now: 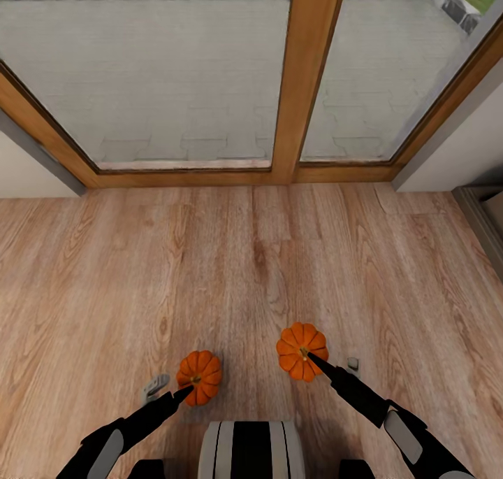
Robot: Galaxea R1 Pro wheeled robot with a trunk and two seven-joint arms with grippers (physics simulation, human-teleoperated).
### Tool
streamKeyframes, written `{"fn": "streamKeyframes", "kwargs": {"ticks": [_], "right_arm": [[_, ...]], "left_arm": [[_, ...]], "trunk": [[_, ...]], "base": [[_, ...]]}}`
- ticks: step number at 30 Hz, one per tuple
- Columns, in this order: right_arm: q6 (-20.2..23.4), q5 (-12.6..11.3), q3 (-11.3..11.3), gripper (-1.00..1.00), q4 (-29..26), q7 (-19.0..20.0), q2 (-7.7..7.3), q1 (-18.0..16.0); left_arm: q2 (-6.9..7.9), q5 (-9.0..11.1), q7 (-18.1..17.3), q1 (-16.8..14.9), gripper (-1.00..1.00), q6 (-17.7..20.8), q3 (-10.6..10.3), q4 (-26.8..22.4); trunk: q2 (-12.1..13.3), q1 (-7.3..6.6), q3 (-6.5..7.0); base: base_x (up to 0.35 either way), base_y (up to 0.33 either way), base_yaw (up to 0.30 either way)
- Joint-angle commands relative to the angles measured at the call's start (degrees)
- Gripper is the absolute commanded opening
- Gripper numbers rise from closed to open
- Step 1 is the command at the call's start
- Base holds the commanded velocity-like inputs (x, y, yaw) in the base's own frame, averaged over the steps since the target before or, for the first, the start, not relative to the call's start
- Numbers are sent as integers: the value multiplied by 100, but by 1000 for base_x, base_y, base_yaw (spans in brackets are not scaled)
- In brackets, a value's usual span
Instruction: Place each of the two pumpkins and all three candles from the living room inside a cabinet in the living room (use any cabinet), then make sure every cabinet is closed, and position the cauldron so it is next to a table in the living room.
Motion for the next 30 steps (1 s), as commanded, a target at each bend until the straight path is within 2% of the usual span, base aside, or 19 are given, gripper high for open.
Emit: {"fn": "streamKeyframes", "kwargs": {"ticks": [1, 5, 12, 30], "right_arm": [[52, -62, 26, -100, 0, 6, -4, -2], [52, -59, 26, -100, 0, 5, 0, -2], [52, 81, 26, -100, 8, 13, 1, -2], [52, 91, 26, -100, 5, 14, 1, -2]], "left_arm": [[-4, -82, 70, 1, 100, 17, 20, 11], [-6, -82, 63, 1, 100, 14, 22, 10], [-6, -82, 41, 1, 100, 11, 16, 4], [-6, -82, 19, 1, 100, 15, -37, -128]], "trunk": [[-1, 0, -3], [-1, 0, -3], [-1, 0, -3], [-1, 0, -3]], "base": [[0, 0, 0], [0, 0, 0], [0, -74, 0], [17, -54, 0]]}}
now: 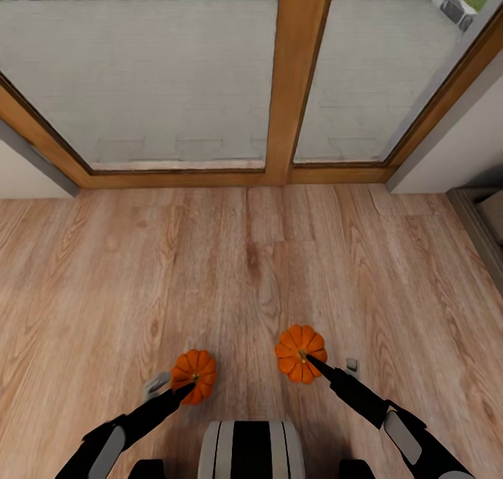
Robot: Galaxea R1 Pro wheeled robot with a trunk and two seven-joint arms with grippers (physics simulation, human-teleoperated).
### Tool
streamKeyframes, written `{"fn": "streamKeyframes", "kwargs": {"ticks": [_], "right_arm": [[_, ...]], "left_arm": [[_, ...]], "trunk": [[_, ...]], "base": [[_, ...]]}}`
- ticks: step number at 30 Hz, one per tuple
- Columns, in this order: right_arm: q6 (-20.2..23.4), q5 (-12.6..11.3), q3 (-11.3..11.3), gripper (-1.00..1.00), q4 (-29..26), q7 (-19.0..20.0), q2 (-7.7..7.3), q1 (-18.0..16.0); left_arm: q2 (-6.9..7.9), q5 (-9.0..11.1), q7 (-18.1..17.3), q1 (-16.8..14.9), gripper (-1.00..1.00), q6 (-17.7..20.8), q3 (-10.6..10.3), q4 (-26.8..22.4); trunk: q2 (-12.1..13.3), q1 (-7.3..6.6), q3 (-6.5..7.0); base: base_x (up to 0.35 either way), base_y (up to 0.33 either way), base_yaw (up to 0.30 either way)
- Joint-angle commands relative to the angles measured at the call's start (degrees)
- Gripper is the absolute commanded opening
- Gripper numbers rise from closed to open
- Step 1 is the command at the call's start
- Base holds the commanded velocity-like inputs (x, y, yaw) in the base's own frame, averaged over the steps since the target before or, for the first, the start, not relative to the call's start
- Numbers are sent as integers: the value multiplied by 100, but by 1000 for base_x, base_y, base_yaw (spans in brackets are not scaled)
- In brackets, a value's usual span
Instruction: Place each of the two pumpkins and all three candles from the living room inside a cabinet in the living room (use any cabinet), then make sure every cabinet is closed, and position the cauldron so it is next to a table in the living room.
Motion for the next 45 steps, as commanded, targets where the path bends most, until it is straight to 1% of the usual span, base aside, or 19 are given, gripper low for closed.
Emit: {"fn": "streamKeyframes", "kwargs": {"ticks": [1, 4, 18, 30, 31, 43, 45], "right_arm": [[52, -61, 24, -100, 1, 6, -5, -2], [52, -61, 24, -100, -2, 6, -5, -2], [52, -61, 24, -100, 2, 6, -5, -2], [46, -61, 24, -100, 4, 6, -5, -2], [45, -61, 24, -100, 4, 9, -5, -2], [42, -61, 23, -100, 4, 15, -14, -2], [41, -61, 24, -100, 4, 15, -14, -2]], "left_arm": [[-1, -55, 79, 0, 100, 15, -15, 6], [-1, -55, 82, 0, 100, 18, -54, 5], [1, -55, 87, 0, 100, 19, -70, -16], [-1, -55, 101, 0, 100, 19, -69, -22], [-1, -55, 97, 0, -100, 19, -69, -22], [8, -46, 57, 0, -100, 27, -68, -22], [8, -46, 57, 0, -100, 27, -69, -22]], "trunk": [[-1, 2, -3], [-1, 2, -3], [-1, 2, -3], [-1, 2, -3], [-1, 2, -3], [-1, 2, -3], [2, -3, 41]], "base": [[194, -2, 0], [80, -1, 0], [8, 0, 0], [113, 0, 0], [101, 0, 0], [24, 0, 0], [0, 0, 0]]}}
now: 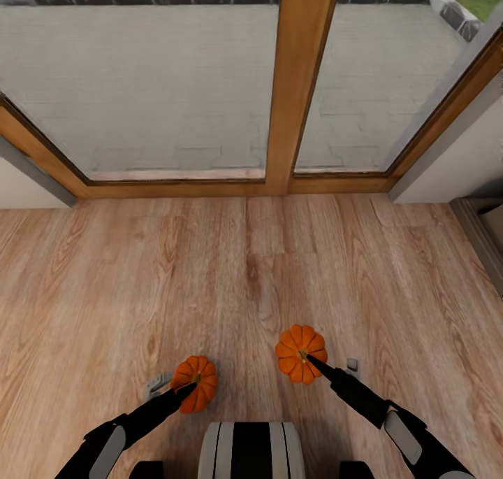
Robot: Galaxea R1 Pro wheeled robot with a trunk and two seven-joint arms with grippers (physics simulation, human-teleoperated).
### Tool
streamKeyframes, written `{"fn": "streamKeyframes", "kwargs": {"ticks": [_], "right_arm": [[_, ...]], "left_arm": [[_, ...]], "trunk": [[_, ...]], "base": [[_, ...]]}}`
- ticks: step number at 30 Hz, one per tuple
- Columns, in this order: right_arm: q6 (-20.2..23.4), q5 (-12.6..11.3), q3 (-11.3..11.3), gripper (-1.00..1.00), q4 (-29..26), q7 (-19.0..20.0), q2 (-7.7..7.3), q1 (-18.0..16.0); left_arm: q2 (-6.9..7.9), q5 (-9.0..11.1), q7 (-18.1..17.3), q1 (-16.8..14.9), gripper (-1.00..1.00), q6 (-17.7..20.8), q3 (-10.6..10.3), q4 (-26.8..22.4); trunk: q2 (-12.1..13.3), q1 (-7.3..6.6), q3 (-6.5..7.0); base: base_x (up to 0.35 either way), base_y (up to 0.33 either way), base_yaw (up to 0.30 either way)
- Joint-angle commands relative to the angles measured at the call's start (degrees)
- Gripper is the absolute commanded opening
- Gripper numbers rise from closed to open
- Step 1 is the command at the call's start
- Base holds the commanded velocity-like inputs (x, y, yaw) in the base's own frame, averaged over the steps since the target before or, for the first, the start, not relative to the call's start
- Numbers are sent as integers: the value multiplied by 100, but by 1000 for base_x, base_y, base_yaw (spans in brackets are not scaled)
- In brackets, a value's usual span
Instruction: Place each of the two pumpkins and all three candles from the living room inside a cabinet in the living room (use any cabinet), then make sure every cabinet is closed, and position the cauldron so it is next to a table in the living room.
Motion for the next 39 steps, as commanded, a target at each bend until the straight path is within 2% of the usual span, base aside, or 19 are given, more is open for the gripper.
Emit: {"fn": "streamKeyframes", "kwargs": {"ticks": [1, 29, 35, 36, 39], "right_arm": [[51, -54, 27, -100, 2, 5, -6, -1], [49, -54, 23, -100, 52, 39, -10, -1], [-35, -54, 26, -100, 57, 22, -6, -1], [-153, -60, 24, -100, 61, 11, -11, -1], [-211, -83, 19, -100, 71, 15, -14, -1]], "left_arm": [[0, -62, 55, 1, -100, 13, 25, 7], [55, -27, 29, 1, -100, 41, 25, 4], [115, 0, -551, 1, -100, 107, 55, -141], [200, 11, -758, 1, -100, 175, 64, -154], [298, 17, -1098, 1, -100, 376, 74, -183]], "trunk": [[1, -2, 19], [38, -74, 640], [46, -90, 773], [48, -92, 795], [52, -100, 861]], "base": [[0, 0, 0], [0, 0, 0], [0, 0, 0], [0, 0, 0], [0, 0, 0]]}}
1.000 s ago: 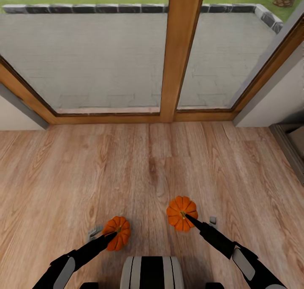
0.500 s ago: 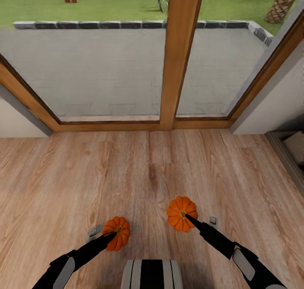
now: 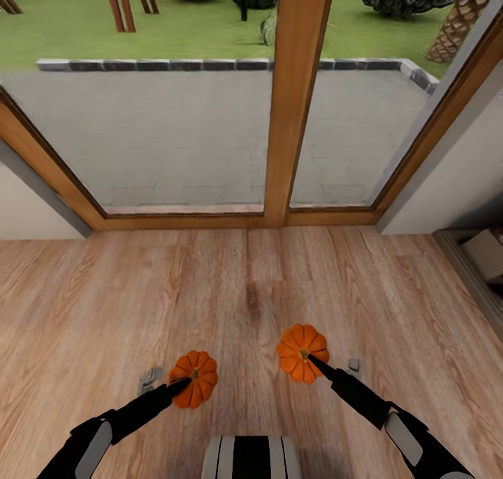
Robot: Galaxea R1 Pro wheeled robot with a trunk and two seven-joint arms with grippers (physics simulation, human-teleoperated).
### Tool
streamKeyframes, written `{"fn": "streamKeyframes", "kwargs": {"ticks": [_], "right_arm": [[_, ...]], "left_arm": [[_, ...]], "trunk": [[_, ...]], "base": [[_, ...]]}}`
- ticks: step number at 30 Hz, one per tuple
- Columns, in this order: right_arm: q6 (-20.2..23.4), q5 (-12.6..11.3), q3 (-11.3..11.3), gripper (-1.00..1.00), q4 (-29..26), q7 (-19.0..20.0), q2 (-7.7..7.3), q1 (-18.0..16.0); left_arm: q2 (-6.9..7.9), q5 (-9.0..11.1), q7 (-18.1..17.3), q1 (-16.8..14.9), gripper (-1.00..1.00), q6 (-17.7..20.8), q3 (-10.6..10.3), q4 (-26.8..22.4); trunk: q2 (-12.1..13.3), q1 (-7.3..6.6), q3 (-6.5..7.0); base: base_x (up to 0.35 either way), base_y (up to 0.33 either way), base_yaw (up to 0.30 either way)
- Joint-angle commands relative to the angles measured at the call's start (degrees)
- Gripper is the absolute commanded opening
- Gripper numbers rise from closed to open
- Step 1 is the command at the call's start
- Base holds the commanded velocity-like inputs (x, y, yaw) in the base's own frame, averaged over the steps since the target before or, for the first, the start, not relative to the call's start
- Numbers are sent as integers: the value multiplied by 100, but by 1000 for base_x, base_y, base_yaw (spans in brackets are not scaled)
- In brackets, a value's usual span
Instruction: Place each of the two pumpkins and all three candles from the living room inside a cabinet in the living room (use any cabinet), then make sure every cabinet is closed, and position the cauldron so it is next to a table in the living room.
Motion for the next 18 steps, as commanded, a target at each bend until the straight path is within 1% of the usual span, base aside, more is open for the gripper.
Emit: {"fn": "streamKeyframes", "kwargs": {"ticks": [1, 3, 5, 9, 18], "right_arm": [[45, -58, 24, -100, 7, 10, -6, -1], [29, -66, 24, -100, 18, 10, -6, -1], [17, -69, 22, -100, 26, 14, -12, -1], [8, -72, 16, -100, 29, 10, -23, -1], [4, -71, 4, -100, 88, -10, -28, -1]], "left_arm": [[24, 16, -124, -1, -100, 90, 11, -21], [48, 18, -291, -1, -100, 173, 14, -80], [68, 20, -378, -1, -100, 280, 19, -124], [80, 22, -419, -1, -100, 358, 29, -154], [90, 22, -426, -1, -100, 373, 32, -211]], "trunk": [[0, -3, 19], [3, -8, 64], [6, -13, 108], [11, -24, 196], [23, -47, 396]], "base": [[0, 0, 0], [0, 0, 0], [0, 0, 0], [0, 0, 0], [0, 0, 0]]}}
